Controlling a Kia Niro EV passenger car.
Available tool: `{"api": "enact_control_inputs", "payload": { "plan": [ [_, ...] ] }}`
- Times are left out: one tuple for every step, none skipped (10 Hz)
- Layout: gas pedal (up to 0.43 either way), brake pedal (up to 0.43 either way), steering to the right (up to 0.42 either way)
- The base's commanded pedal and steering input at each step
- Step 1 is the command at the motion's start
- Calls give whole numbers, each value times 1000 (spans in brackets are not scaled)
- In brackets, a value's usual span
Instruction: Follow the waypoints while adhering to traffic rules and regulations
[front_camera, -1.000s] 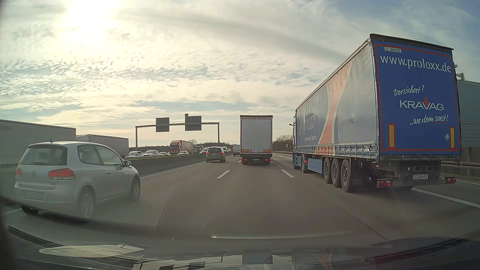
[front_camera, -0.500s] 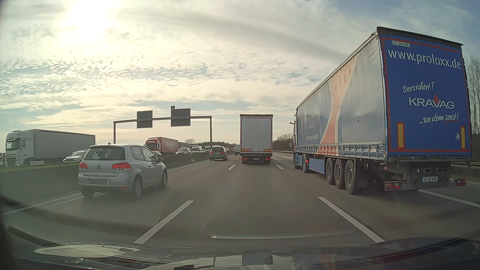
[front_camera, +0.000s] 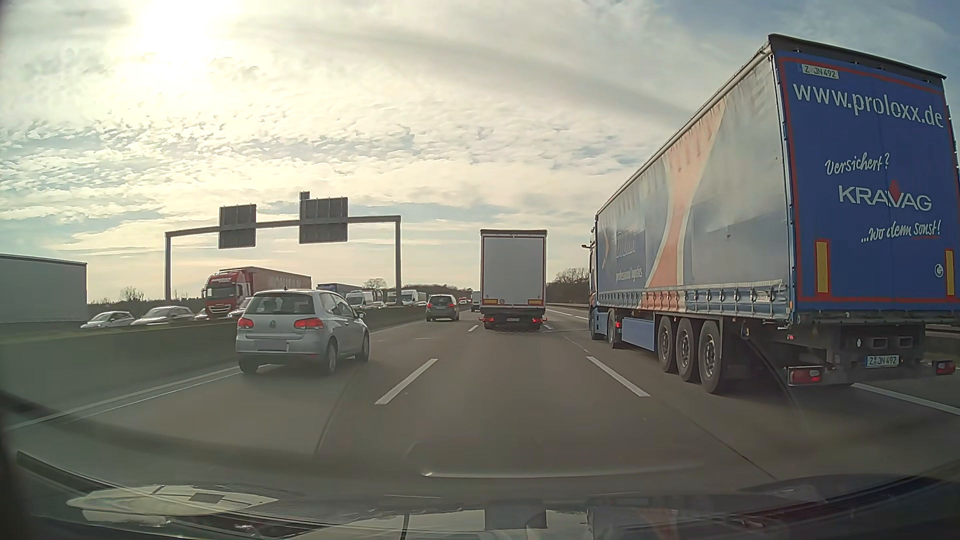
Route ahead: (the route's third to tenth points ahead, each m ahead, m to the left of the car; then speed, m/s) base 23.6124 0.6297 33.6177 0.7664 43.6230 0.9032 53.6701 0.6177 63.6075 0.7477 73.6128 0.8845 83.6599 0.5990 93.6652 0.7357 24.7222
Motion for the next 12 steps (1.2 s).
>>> {"api": "enact_control_inputs", "payload": {
  "plan": [
    [157,0,-2],
    [157,0,-2],
    [157,0,-2],
    [157,0,-2],
    [157,0,-2],
    [157,0,-2],
    [157,0,-2],
    [157,0,-2],
    [157,0,-2],
    [157,0,-2],
    [157,0,-2],
    [157,0,-2]
  ]
}}
